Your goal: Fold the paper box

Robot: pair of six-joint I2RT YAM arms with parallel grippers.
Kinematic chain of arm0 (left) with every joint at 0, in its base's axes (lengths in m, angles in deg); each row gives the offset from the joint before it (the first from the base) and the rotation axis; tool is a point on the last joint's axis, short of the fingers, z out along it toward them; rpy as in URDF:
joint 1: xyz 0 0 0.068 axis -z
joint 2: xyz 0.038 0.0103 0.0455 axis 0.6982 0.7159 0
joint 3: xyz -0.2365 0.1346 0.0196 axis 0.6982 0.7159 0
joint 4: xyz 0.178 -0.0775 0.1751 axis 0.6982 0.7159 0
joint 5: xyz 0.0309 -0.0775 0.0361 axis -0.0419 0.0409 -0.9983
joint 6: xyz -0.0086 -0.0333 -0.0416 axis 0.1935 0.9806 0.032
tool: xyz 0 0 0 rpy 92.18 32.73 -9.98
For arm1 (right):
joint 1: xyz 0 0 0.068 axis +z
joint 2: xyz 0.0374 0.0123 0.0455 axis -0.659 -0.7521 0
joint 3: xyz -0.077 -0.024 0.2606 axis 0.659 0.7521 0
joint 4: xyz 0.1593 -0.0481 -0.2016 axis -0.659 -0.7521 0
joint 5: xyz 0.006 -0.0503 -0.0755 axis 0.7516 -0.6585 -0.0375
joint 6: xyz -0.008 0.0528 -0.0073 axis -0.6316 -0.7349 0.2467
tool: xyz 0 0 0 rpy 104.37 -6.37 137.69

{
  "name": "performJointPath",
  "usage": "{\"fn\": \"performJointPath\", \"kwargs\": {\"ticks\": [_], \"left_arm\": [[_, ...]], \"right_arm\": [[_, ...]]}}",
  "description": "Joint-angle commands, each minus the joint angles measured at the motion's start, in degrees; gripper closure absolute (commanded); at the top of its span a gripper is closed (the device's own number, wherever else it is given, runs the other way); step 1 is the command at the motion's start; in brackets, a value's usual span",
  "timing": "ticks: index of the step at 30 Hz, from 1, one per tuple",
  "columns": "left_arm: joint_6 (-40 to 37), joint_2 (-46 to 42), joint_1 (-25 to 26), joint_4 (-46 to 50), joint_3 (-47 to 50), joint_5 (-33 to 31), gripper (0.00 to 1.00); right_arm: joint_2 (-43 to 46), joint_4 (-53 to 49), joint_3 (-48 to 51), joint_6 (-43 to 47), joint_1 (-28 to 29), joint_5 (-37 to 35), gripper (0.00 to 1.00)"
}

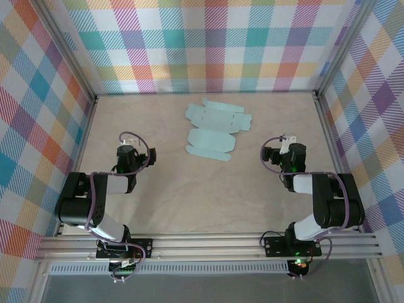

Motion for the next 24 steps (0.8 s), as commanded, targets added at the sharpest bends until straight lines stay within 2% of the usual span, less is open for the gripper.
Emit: {"fn": "performJointPath", "kwargs": {"ticks": [1,24], "left_arm": [[0.81,-0.13,0.09,-1.68,-0.54,-0.28,0.0],[0.73,-0.13,0.07,-1.78,-0.54,-0.3,0.0]], "right_arm": [[-0.47,2.29,-1.39,1.31,-0.07,1.13,0.0],[-0.09,2.86,-1.0,1.41,-0.12,1.38,0.0]]}}
